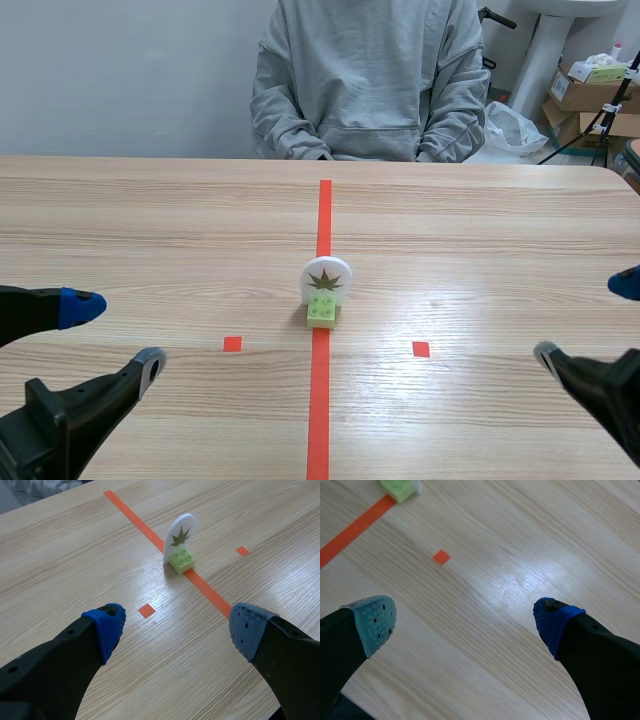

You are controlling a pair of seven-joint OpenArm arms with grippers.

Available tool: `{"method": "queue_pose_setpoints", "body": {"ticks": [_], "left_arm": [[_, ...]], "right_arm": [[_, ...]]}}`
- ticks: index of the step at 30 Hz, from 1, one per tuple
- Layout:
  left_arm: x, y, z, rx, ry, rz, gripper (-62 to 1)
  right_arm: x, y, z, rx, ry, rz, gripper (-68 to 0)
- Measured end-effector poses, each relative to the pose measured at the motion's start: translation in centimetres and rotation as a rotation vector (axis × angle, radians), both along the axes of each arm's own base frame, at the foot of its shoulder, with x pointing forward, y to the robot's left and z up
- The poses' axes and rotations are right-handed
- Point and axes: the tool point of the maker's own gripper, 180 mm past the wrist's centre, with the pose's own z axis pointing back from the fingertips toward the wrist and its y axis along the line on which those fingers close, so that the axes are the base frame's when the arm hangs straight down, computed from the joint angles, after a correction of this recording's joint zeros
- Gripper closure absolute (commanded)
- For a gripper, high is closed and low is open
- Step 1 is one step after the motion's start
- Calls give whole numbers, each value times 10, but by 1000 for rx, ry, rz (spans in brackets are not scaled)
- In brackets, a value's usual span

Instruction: Do the leaf sorting experiment

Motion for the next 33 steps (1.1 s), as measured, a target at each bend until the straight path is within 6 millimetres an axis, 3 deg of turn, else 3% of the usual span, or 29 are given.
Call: {"method": "queue_pose_setpoints", "body": {"ticks": [4, 11, 22, 29, 33], "left_arm": [[0, 0, 0, 1, 0, 0, -454], [0, 0, 0, 0, 0, 0, -454], [0, 0, -1, 12, -1, -4, -454], [0, 0, -1, 13, -1, -4, -454], [0, 0, -1, 13, -1, -4, -454]], "right_arm": [[22, 8, -11, 2, 9, 52, -560], [55, 42, -52, 35, 85, 163, -560], [116, 106, -67, 78, 80, 296, -560], [130, 161, -71, 100, 95, 385, -558], [126, 188, -80, 123, 121, 428, -507]]}}
